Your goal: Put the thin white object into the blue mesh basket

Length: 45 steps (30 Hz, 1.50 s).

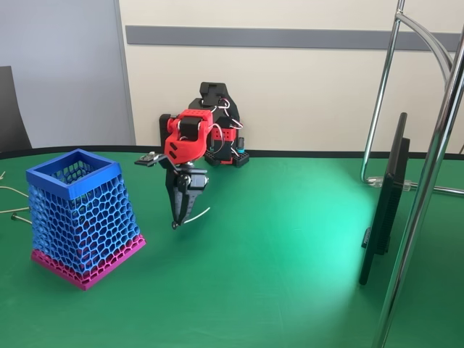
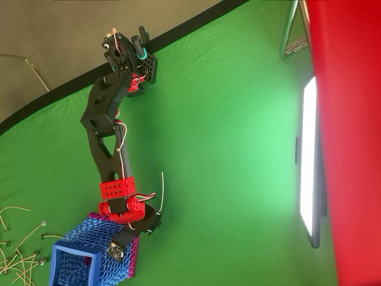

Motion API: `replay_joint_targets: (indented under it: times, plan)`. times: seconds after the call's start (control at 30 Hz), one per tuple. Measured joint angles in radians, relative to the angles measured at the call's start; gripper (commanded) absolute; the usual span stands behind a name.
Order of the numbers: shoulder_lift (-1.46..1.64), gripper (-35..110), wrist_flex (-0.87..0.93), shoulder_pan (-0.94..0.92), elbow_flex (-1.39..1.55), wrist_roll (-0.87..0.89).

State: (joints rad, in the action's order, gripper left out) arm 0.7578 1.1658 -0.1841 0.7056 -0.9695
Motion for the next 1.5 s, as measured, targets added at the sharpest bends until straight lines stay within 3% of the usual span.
replay_joint_targets:
  times: [0.3, 0.9, 1.23, 1.5]
  plan:
    - [0.015, 4, 0.000, 0.012, -0.193, -0.067]
    - [0.044, 4, -0.176, -0.124, -0.592, -0.494]
    - [0.094, 4, -0.413, -0.161, -0.611, -0.673]
    - [0.169, 4, -0.535, -0.206, -0.472, -0.709]
